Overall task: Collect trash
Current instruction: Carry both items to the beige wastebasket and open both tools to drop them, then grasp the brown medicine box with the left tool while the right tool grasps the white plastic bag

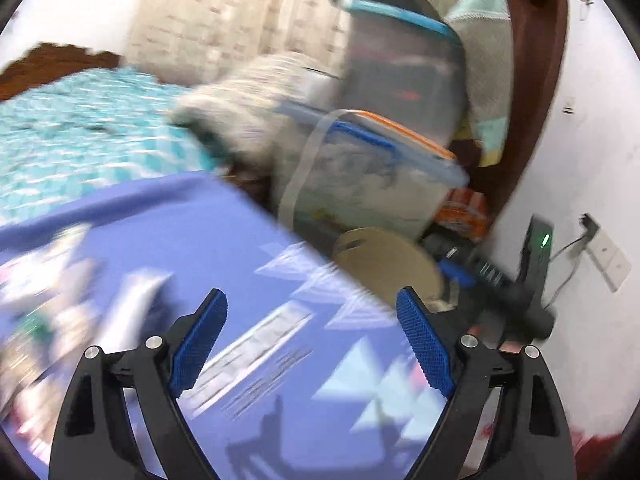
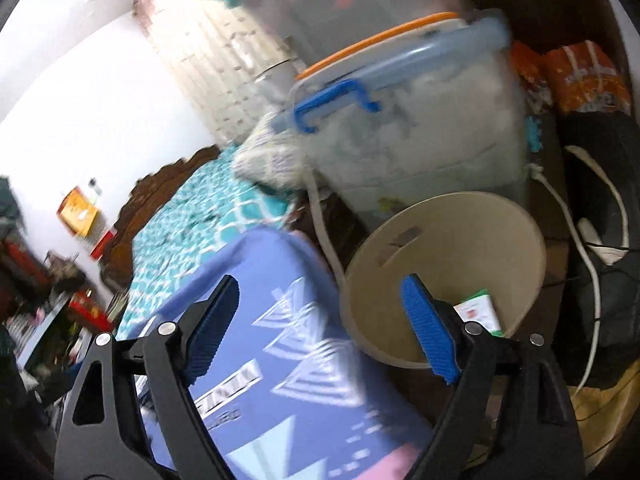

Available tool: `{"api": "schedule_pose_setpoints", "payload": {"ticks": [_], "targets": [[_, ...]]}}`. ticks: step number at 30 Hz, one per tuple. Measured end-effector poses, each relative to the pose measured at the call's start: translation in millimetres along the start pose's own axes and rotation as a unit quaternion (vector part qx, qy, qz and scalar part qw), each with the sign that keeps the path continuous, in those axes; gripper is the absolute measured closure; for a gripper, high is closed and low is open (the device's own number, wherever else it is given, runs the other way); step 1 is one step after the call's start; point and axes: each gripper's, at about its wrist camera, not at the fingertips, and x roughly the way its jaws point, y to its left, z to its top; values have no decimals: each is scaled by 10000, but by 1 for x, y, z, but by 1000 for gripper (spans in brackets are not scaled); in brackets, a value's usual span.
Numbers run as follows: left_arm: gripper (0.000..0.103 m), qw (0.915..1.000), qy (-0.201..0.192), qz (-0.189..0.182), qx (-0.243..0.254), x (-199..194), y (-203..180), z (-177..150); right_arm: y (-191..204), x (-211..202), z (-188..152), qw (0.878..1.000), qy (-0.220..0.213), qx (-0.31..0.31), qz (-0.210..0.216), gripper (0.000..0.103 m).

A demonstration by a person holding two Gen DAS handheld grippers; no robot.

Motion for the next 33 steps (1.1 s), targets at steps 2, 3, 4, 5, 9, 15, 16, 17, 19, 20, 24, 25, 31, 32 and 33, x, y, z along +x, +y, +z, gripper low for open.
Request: {"api": "schedule_pose_setpoints", "payload": {"ticks": [2, 3, 4, 5, 9, 15, 16, 17, 19, 20, 24, 25, 31, 32, 33], "targets": [[20, 9989, -1, 448, -129, -29, 27, -22, 22, 4, -11, 9996, 148, -152, 191, 24], [20, 9975, 27, 680, -210, -42, 40, -32, 36, 7, -19, 9989, 260, -249, 302, 25], [20, 9951, 75, 932, -334, -56, 56, -44, 46, 9, -26, 9981, 359, -321, 392, 27], [20, 9923, 126, 1128, -497, -69, 71, -56, 61, 14, -37, 9965, 515, -415, 521, 30], [20, 9819, 238, 1495, -1135, -100, 113, -90, 121, 35, -78, 9828, 1253, -799, 1100, 44], [15, 9794, 493, 1427, -1337, -86, 123, -116, 200, 63, -133, 9435, 2403, -1061, 2020, 51], [15, 9796, 585, 1399, -1322, -79, 123, -119, 209, 68, -139, 9371, 2579, -1039, 2111, 51], [15, 9800, 672, 1332, -1317, -71, 122, -121, 215, 70, -145, 9336, 2681, -1034, 2141, 50], [15, 9794, 799, 1331, -1294, -58, 121, -126, 228, 78, -154, 9272, 2852, -1080, 2176, 49], [15, 9783, 915, 1318, -1309, -50, 122, -128, 236, 84, -158, 9231, 2945, -1135, 2198, 45], [45, 9817, 942, 1007, -1316, -55, 127, -131, 262, 104, -170, 9137, 3158, -1301, 2200, 33], [45, 9818, 943, 997, -1315, -59, 128, -134, 267, 107, -173, 9118, 3195, -1316, 2217, 33], [45, 9821, 559, 1124, -1402, -129, 134, -158, 293, 129, -200, 9024, 3499, -1362, 2116, 33], [45, 9815, 525, 1167, -1427, -138, 136, -161, 295, 133, -205, 8998, 3560, -1329, 2146, 39], [45, 9796, 494, 1255, -1490, -148, 138, -165, 297, 136, -209, 8971, 3598, -1329, 2195, 66]]}}
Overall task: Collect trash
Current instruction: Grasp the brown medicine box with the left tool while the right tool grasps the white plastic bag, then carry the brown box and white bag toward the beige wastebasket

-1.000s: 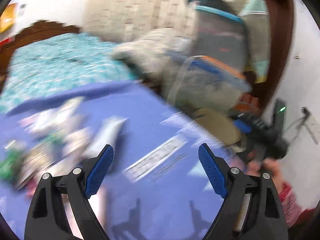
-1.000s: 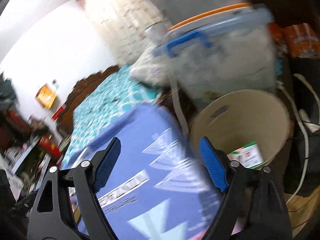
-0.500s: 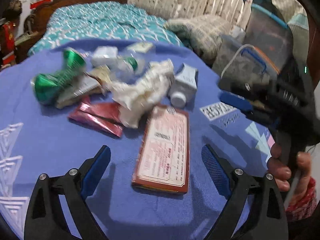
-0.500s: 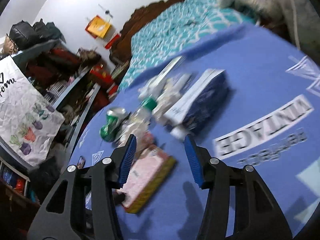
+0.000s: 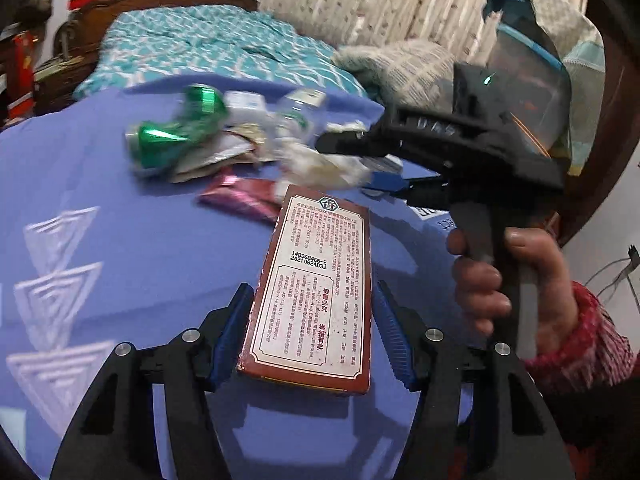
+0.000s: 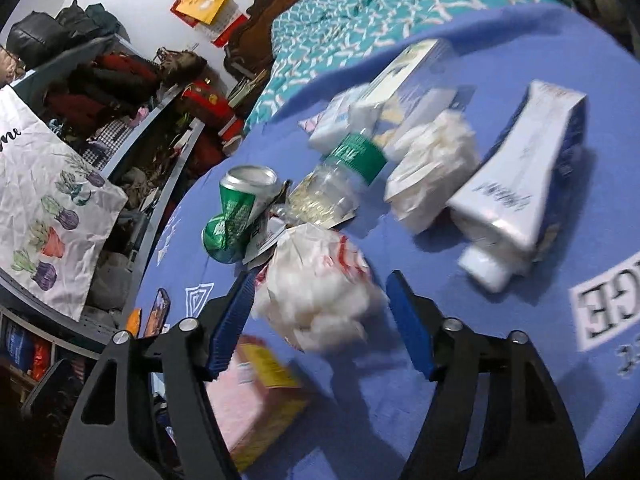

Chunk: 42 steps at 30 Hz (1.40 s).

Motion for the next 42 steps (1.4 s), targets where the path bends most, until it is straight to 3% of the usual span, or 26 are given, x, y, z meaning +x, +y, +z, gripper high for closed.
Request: {"api": "schedule_pose_setpoints", "payload": {"ticks": [2, 9, 12, 18, 24, 28, 32, 34, 35, 36, 37, 39, 42], "targets": [[45, 9998, -42, 88, -186, -11, 11, -3, 5, 2, -5, 10000, -2, -48, 37, 75], [45, 9984, -405, 51, -395, -35, 20, 10, 2, -72, -33, 9969, -706, -320, -138, 77], [45, 9988, -415, -123, -212, -26, 3, 22, -21, -128, -55, 9892, -1260, -319, -679, 77], [45, 9965, -44, -787, 286, 23, -58, 48, -94, -225, -91, 9616, -2179, 496, -1592, 77], [45, 9832, 200, -1383, 1178, 80, -148, 81, -152, -283, -105, 9369, -2727, 1192, -1832, 77], [45, 9747, 428, -1570, 1530, 119, -197, 89, -170, -287, -111, 9342, -2773, 1370, -1779, 77], [45, 9745, 565, -1397, 1665, 146, -214, 81, -176, -272, -115, 9396, -2557, 1334, -1844, 77], [45, 9757, 666, -1278, 1652, 159, -215, 78, -178, -262, -120, 9442, -2432, 1352, -1761, 72], [45, 9763, 719, -1204, 1646, 164, -214, 77, -179, -261, -122, 9446, -2447, 1338, -1733, 58], [45, 9769, 777, -1123, 1643, 169, -213, 75, -178, -261, -123, 9449, -2444, 1320, -1733, 28], [45, 9774, 825, -1067, 1630, 172, -212, 73, -177, -262, -124, 9446, -2487, 1297, -1703, 16], [45, 9776, 888, -1023, 1608, 176, -208, 72, -171, -267, -128, 9405, -2711, 1159, -1686, 12], [42, 9784, 875, -956, 1608, 179, -207, 72, -161, -262, -123, 9435, -2531, 759, -1999, 13]]}}
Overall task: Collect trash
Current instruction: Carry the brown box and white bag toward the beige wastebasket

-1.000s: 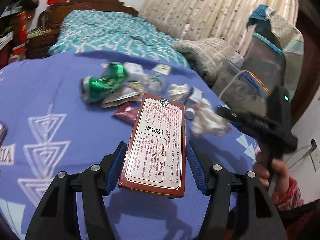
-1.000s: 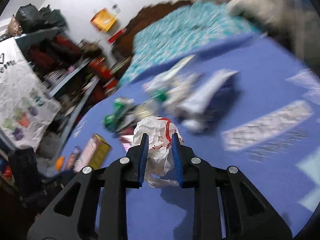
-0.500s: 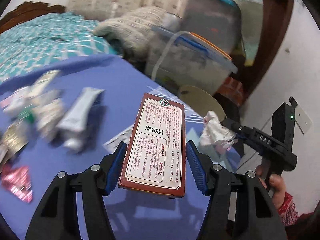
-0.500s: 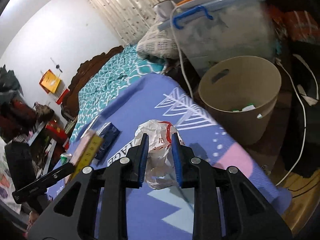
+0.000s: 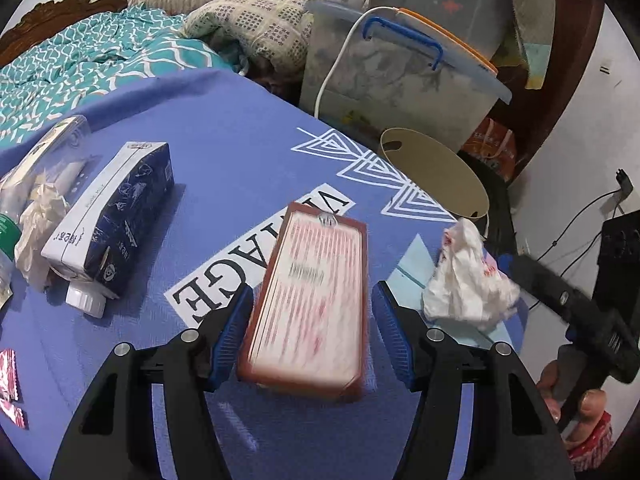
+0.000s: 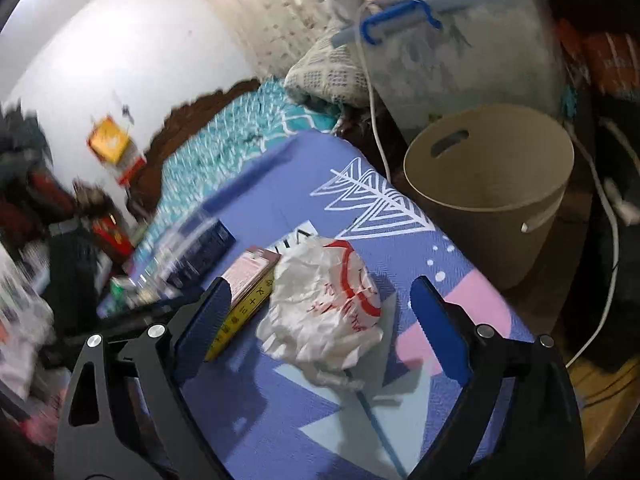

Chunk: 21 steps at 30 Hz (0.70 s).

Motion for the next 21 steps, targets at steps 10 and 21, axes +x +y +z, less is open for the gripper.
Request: {"api": "schedule_pose_setpoints", "payload": {"ticks": [10, 21], "targets": [[43, 9990, 286, 276, 182, 21, -10, -5, 2, 28, -15, 9967, 565, -520, -273, 53], [45, 9981, 232, 335, 472, 41, -30, 9, -8, 31, -2, 9963, 498, -494, -497, 54]]}}
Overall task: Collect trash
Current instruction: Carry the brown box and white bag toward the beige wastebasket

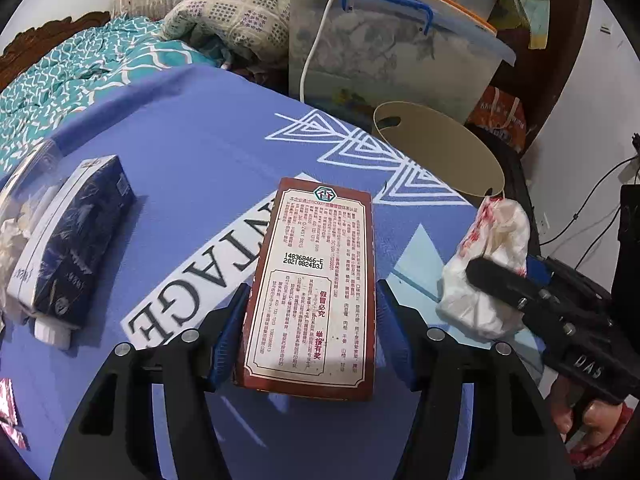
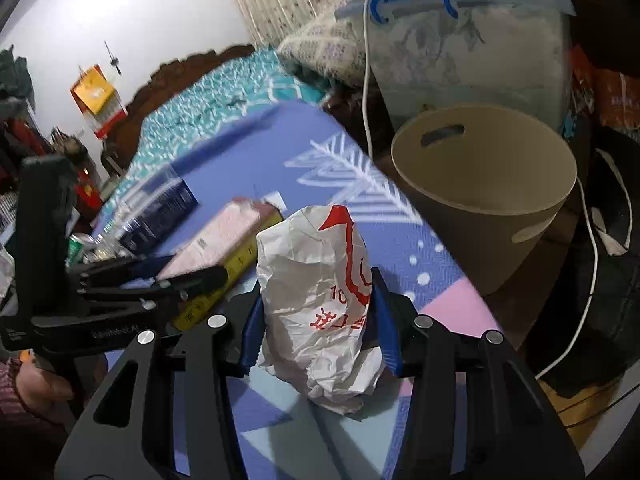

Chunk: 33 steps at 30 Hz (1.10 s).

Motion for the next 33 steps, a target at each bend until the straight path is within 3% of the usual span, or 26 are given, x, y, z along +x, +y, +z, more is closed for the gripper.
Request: {"api": "schedule_pose_setpoints", "payload": {"ticks": [4, 12, 26, 33], "targets": [[45, 9998, 52, 129, 107, 5, -3, -1, -4, 4, -3, 9999, -7, 94, 70, 51], [45, 9984, 113, 425, 348, 8, -13, -1, 9, 0, -10, 9998, -33, -181, -30, 31], [45, 9985, 113, 411, 344, 9, -14, -1, 20, -1, -22, 9974, -233, -528, -427, 30], [45, 9987, 108, 380, 326, 8, -12, -1, 10, -6, -22, 9994, -283, -112, -166, 30]]}}
